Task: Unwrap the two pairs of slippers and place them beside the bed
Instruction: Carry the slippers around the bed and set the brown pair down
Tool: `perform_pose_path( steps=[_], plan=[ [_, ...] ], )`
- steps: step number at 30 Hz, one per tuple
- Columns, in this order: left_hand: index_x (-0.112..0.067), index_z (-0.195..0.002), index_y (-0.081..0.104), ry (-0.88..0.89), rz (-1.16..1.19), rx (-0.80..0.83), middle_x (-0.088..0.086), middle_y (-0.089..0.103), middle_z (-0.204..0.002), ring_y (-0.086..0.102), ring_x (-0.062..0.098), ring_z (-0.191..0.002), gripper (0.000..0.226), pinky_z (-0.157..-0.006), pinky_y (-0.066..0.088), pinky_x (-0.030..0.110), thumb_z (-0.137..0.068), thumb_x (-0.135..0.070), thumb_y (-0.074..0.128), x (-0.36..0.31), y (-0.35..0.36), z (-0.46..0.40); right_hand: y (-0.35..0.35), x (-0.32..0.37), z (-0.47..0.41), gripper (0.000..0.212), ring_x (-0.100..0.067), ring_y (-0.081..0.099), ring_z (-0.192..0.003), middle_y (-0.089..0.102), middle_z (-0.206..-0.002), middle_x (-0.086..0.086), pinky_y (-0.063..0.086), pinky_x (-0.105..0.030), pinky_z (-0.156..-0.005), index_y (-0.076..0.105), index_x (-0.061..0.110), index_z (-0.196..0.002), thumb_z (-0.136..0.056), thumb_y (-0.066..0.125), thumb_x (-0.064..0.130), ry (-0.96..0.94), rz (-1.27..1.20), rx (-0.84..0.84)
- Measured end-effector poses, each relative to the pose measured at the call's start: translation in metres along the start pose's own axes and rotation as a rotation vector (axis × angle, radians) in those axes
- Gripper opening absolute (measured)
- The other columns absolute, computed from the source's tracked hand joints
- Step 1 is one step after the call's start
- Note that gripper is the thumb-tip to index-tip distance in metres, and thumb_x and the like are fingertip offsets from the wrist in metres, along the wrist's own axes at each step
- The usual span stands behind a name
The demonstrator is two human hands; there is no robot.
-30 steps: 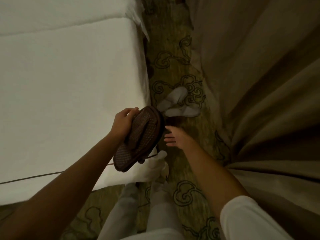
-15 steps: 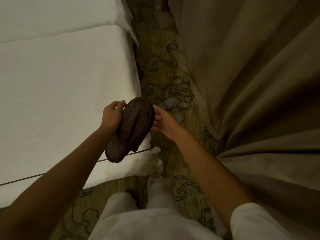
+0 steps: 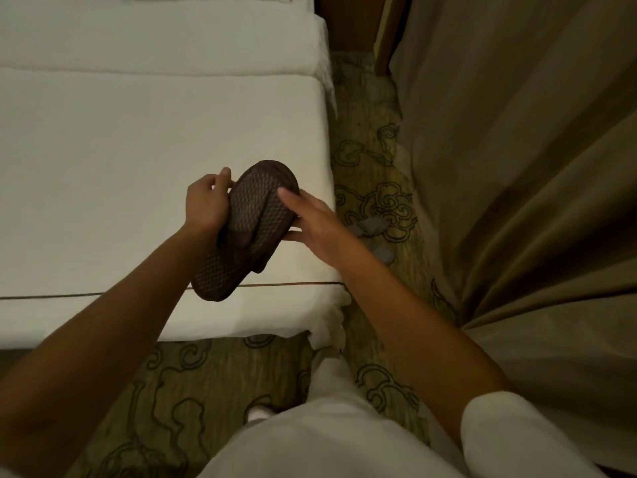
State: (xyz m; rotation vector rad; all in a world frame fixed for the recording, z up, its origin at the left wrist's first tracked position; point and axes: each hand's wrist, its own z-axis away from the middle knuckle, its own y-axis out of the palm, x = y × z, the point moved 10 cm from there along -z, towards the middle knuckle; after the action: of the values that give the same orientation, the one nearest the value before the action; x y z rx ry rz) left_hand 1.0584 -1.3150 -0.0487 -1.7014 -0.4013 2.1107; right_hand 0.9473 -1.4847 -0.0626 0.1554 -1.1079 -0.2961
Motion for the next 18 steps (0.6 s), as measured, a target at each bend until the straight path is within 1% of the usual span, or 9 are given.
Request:
perform_pose_path(
  steps=[1,3,6,8,10,12,14,16,18],
  plan=[
    [-0.016,-0.095,0.068,0.005,0.012,-0.034,0.007,0.069,-0.106,0.064,0.021,-0.1,0.042,-0.09,0.051,0.039,-0.1,-0.048,0.042,0.007,-0.028,0.006,0.028,-0.002,0.003,0.048,-0.026,0.066,-0.116,0.068,-0.128,-0.007,0.058,-0.048,-0.095,0.058,0.015,-0.134,-0.092,0.07,0.035,-0.015,0.074,0.022],
    [-0.015,-0.094,0.068,0.0,0.058,-0.086,0.004,0.068,-0.099,0.064,0.018,-0.093,0.041,-0.082,0.049,0.032,-0.101,-0.046,0.042,0.024,-0.08,0.019,0.084,-0.007,0.008,0.045,-0.024,0.068,-0.111,0.069,-0.125,-0.007,0.061,-0.043,-0.088,0.059,0.014,-0.133,-0.091,0.072,0.023,-0.055,0.199,0.06],
    [-0.019,-0.088,0.068,-0.051,0.171,-0.108,-0.002,0.067,-0.088,0.063,0.011,-0.082,0.039,-0.072,0.048,0.026,-0.102,-0.045,0.044,0.054,-0.162,0.038,0.161,-0.012,0.007,0.037,-0.021,0.069,-0.103,0.07,-0.118,-0.006,0.063,-0.038,-0.078,0.062,0.014,-0.125,-0.09,0.073,0.018,-0.098,0.213,0.04],
    [-0.022,-0.09,0.07,-0.073,0.221,-0.103,-0.001,0.068,-0.093,0.065,0.014,-0.088,0.036,-0.075,0.052,0.029,-0.101,-0.047,0.047,0.07,-0.218,0.053,0.211,-0.012,0.003,0.033,-0.02,0.07,-0.1,0.072,-0.113,-0.004,0.064,-0.039,-0.078,0.064,0.015,-0.121,-0.09,0.073,0.02,-0.119,0.197,0.045],
    [-0.021,-0.101,0.07,-0.043,0.196,-0.106,0.0,0.07,-0.102,0.066,0.018,-0.098,0.032,-0.084,0.054,0.032,-0.1,-0.047,0.051,0.083,-0.274,0.067,0.264,-0.012,-0.004,0.031,-0.021,0.071,-0.101,0.073,-0.111,-0.003,0.063,-0.043,-0.08,0.068,0.016,-0.119,-0.089,0.073,0.025,-0.131,0.184,0.072],
    [-0.022,-0.11,0.069,0.003,0.167,-0.132,-0.003,0.07,-0.106,0.067,0.017,-0.102,0.028,-0.081,0.053,0.026,-0.098,-0.043,0.057,0.094,-0.323,0.079,0.317,-0.012,-0.01,0.027,-0.02,0.071,-0.099,0.074,-0.109,-0.002,0.063,-0.04,-0.079,0.069,0.018,-0.115,-0.089,0.072,0.029,-0.138,0.177,0.108],
    [-0.025,-0.116,0.066,0.005,0.171,-0.174,-0.002,0.071,-0.106,0.068,0.014,-0.1,0.027,-0.077,0.053,0.022,-0.096,-0.043,0.06,0.111,-0.367,0.09,0.368,-0.014,-0.019,0.027,-0.018,0.072,-0.099,0.075,-0.108,0.0,0.063,-0.039,-0.081,0.07,0.02,-0.113,-0.089,0.072,0.033,-0.141,0.173,0.162],
    [-0.028,-0.121,0.064,-0.006,0.163,-0.252,-0.002,0.071,-0.107,0.068,0.011,-0.097,0.032,-0.077,0.053,0.021,-0.095,-0.045,0.061,0.131,-0.407,0.098,0.416,-0.02,-0.029,0.03,-0.018,0.072,-0.1,0.075,-0.108,0.0,0.062,-0.04,-0.085,0.071,0.02,-0.114,-0.088,0.072,0.037,-0.133,0.165,0.208],
    [-0.028,-0.122,0.062,-0.018,0.149,-0.337,-0.004,0.069,-0.109,0.067,0.007,-0.097,0.033,-0.073,0.051,0.016,-0.094,-0.046,0.062,0.151,-0.443,0.104,0.461,-0.027,-0.04,0.032,-0.018,0.073,-0.101,0.076,-0.108,0.0,0.061,-0.04,-0.089,0.072,0.02,-0.112,-0.087,0.073,0.039,-0.126,0.158,0.25]
  ],
)
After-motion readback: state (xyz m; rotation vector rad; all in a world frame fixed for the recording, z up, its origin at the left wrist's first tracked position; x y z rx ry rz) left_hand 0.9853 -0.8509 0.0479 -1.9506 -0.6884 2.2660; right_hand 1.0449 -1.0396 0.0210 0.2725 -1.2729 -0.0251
